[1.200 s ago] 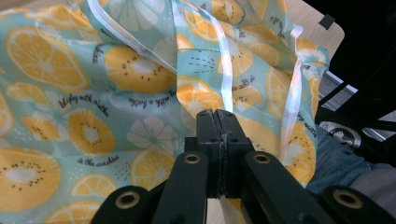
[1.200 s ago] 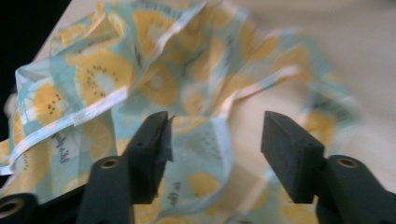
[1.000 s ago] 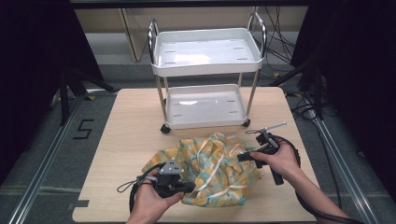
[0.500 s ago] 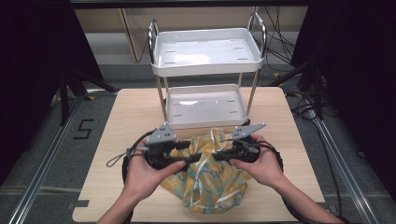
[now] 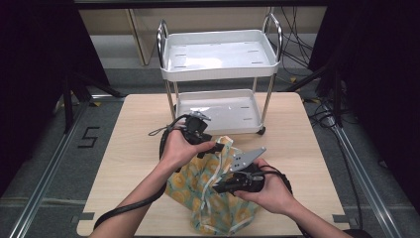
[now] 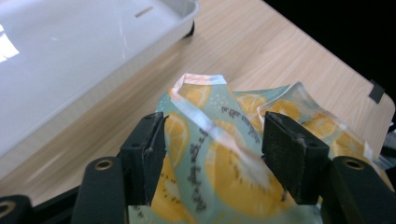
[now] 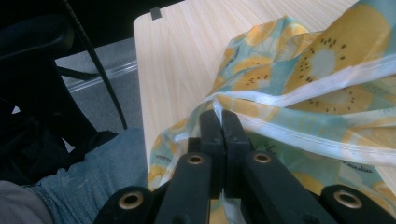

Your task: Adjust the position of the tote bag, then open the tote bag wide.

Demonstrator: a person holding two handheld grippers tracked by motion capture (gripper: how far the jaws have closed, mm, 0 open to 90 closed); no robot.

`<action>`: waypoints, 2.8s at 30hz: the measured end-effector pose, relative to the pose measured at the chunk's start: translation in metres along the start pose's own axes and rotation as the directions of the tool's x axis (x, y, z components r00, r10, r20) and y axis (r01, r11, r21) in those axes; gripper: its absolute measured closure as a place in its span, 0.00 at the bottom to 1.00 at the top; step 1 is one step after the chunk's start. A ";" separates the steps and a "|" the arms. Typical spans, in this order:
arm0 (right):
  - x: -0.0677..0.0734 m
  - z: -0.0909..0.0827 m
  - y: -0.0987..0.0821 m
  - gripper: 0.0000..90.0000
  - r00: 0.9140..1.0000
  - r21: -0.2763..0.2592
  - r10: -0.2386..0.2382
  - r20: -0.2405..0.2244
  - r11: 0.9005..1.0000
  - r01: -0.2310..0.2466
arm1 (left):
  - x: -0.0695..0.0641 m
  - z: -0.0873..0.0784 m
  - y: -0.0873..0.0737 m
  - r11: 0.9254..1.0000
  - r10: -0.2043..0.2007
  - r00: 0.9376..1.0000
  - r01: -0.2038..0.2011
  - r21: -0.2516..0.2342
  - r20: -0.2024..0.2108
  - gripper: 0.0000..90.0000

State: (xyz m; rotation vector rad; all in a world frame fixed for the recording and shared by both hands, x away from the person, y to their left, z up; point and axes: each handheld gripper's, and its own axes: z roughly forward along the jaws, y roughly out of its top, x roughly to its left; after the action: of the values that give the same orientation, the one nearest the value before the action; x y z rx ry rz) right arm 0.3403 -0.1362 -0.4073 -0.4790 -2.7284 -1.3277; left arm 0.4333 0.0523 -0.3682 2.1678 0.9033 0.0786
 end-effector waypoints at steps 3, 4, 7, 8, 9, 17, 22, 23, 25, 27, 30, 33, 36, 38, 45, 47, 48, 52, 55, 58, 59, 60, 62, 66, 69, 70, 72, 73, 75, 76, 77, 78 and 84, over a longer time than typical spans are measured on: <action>0.000 0.002 0.000 1.00 1.000 -0.007 -0.030 0.001 1.000 0.030 | 0.001 0.012 0.005 0.997 -0.003 1.000 0.002 0.079 0.013 0.46; 0.004 0.001 0.000 1.00 1.000 0.007 0.021 0.000 1.000 -0.021 | 0.003 0.015 0.006 0.992 0.027 1.000 -0.026 0.124 -0.001 0.49; 0.003 0.002 -0.001 1.00 1.000 -0.005 -0.015 -0.004 1.000 0.015 | 0.005 0.024 0.005 0.987 0.002 1.000 -0.003 0.163 0.005 0.66; 0.003 0.002 -0.001 1.00 1.000 -0.006 -0.015 -0.002 1.000 0.015 | 0.004 0.025 0.005 0.986 -0.008 1.000 0.006 0.164 0.009 0.73; 0.004 0.001 -0.002 1.00 1.000 -0.005 -0.011 -0.002 1.000 0.011 | 0.005 0.025 0.004 0.986 -0.002 1.000 -0.001 0.166 0.013 0.81; 0.003 0.000 -0.001 0.98 1.000 0.010 -0.020 0.008 1.000 0.020 | 0.006 -0.009 -0.006 0.993 0.019 0.999 -0.014 0.116 -0.039 1.00; 0.000 -0.002 0.000 0.89 0.996 0.007 -0.056 0.075 0.998 0.056 | 0.014 -0.055 -0.035 0.999 -0.049 0.991 0.046 -0.022 -0.125 1.00; -0.001 -0.003 0.000 0.85 0.995 0.011 -0.062 0.081 0.998 0.061 | 0.016 -0.061 -0.042 0.997 -0.064 0.988 0.059 -0.039 -0.143 1.00; -0.001 -0.006 0.000 0.78 0.993 0.022 -0.073 0.095 0.997 0.072 | 0.021 -0.076 -0.062 0.994 -0.098 0.980 0.088 -0.066 -0.172 1.00; -0.003 -0.009 0.000 0.71 0.989 0.012 -0.101 0.105 0.995 0.100 | 0.026 -0.087 -0.084 0.988 -0.140 0.972 0.124 -0.094 -0.186 1.00; -0.003 -0.019 -0.003 0.64 0.990 -0.020 -0.107 0.092 0.994 0.109 | 0.030 -0.097 -0.117 0.978 -0.192 0.963 0.171 -0.119 -0.190 1.00; -0.002 -0.030 -0.007 0.58 0.993 -0.057 -0.090 0.079 0.994 0.095 | 0.029 -0.099 -0.146 0.972 -0.222 0.956 0.200 -0.127 -0.193 1.00; -0.005 -0.046 -0.012 0.55 0.993 -0.093 -0.078 0.083 0.992 0.086 | 0.027 -0.097 -0.166 0.970 -0.237 0.955 0.222 -0.103 -0.179 1.00; -0.005 -0.053 -0.016 0.55 0.993 -0.100 -0.072 0.092 0.992 0.081 | 0.026 -0.094 -0.175 0.964 -0.259 0.950 0.243 -0.108 -0.174 0.99; -0.013 -0.088 -0.037 0.55 0.987 -0.174 0.037 0.158 0.985 -0.009 | 0.023 -0.089 -0.193 0.942 -0.321 0.935 0.299 -0.151 -0.152 0.99; -0.016 -0.095 -0.042 0.55 0.980 -0.188 0.076 0.183 0.981 -0.041 | 0.022 -0.090 -0.193 0.944 -0.315 0.937 0.295 -0.145 -0.149 0.99; -0.017 -0.097 -0.045 0.55 0.978 -0.197 0.101 0.183 0.978 -0.064 | 0.022 -0.090 -0.193 0.951 -0.299 0.942 0.281 -0.131 -0.150 0.99; -0.022 -0.101 -0.054 0.55 0.971 -0.198 0.128 0.202 0.976 -0.088 | 0.018 -0.087 -0.191 0.948 -0.306 0.940 0.286 -0.143 -0.149 0.98; -0.023 -0.100 -0.062 0.55 0.961 -0.190 0.147 0.234 0.976 -0.103 | 0.017 -0.087 -0.190 0.948 -0.304 0.940 0.283 -0.143 -0.157 0.98; -0.022 -0.100 -0.067 0.56 0.949 -0.195 0.178 0.262 0.972 -0.129 | 0.016 -0.090 -0.190 0.948 -0.304 0.939 0.281 -0.153 -0.160 0.98; -0.022 -0.101 -0.069 0.56 0.949 -0.179 0.176 0.263 0.975 -0.131 | 0.016 -0.091 -0.190 0.947 -0.306 0.939 0.282 -0.154 -0.159 0.98; -0.023 -0.102 -0.070 0.56 0.948 -0.182 0.159 0.275 0.977 -0.111 | 0.017 -0.092 -0.190 0.950 -0.297 0.941 0.276 -0.144 -0.159 0.98; -0.022 -0.103 -0.071 0.56 0.946 -0.183 0.175 0.272 0.975 -0.127 | 0.017 -0.092 -0.189 0.949 -0.300 0.941 0.278 -0.146 -0.157 0.98; -0.021 -0.104 -0.071 0.56 0.945 -0.189 0.174 0.278 0.974 -0.124 | 0.015 -0.092 -0.187 0.943 -0.313 0.936 0.287 -0.167 -0.164 0.98; -0.019 -0.103 -0.068 0.56 0.950 -0.185 0.157 0.268 0.977 -0.109 | 0.014 -0.095 -0.187 0.945 -0.305 0.938 0.277 -0.173 -0.164 0.98; -0.017 -0.102 -0.067 0.56 0.952 -0.194 0.163 0.261 0.974 -0.114 | 0.013 -0.095 -0.186 0.945 -0.306 0.937 0.278 -0.175 -0.168 0.98; -0.012 -0.099 -0.065 0.56 0.956 -0.195 0.174 0.237 0.972 -0.128 | 0.012 -0.096 -0.187 0.949 -0.295 0.941 0.268 -0.167 -0.167 0.98; -0.010 -0.098 -0.063 0.57 0.962 -0.187 0.161 0.222 0.975 -0.121 | 0.011 -0.096 -0.187 0.950 -0.293 0.941 0.267 -0.165 -0.166 0.98; -0.004 -0.094 -0.059 0.57 0.968 -0.182 0.146 0.202 0.977 -0.109 | 0.011 -0.095 -0.186 0.944 -0.306 0.937 0.277 -0.177 -0.167 0.98; -0.003 -0.094 -0.057 0.57 0.974 -0.170 0.127 0.187 0.981 -0.095 | 0.011 -0.096 -0.186 0.947 -0.299 0.940 0.272 -0.170 -0.165 0.98; 0.000 -0.093 -0.055 0.57 0.975 -0.174 0.128 0.181 0.980 -0.096 | 0.010 -0.095 -0.185 0.942 -0.310 0.937 0.279 -0.187 -0.163 0.98; 0.002 -0.091 -0.053 0.57 0.979 -0.172 0.110 0.173 0.982 -0.080 | 0.012 -0.097 -0.185 0.953 -0.284 0.944 0.259 -0.155 -0.170 0.98; 0.008 -0.081 -0.037 0.57 0.990 -0.133 0.061 0.130 0.990 -0.044 | 0.006 -0.099 -0.179 0.955 -0.269 0.946 0.238 -0.176 -0.181 0.98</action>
State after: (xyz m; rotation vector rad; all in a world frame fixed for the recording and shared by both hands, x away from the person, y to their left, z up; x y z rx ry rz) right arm 0.3155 -0.2190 -0.3833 -0.6692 -2.7229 -1.5186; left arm 0.3015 0.1994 -0.4216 1.9093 1.2468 0.2372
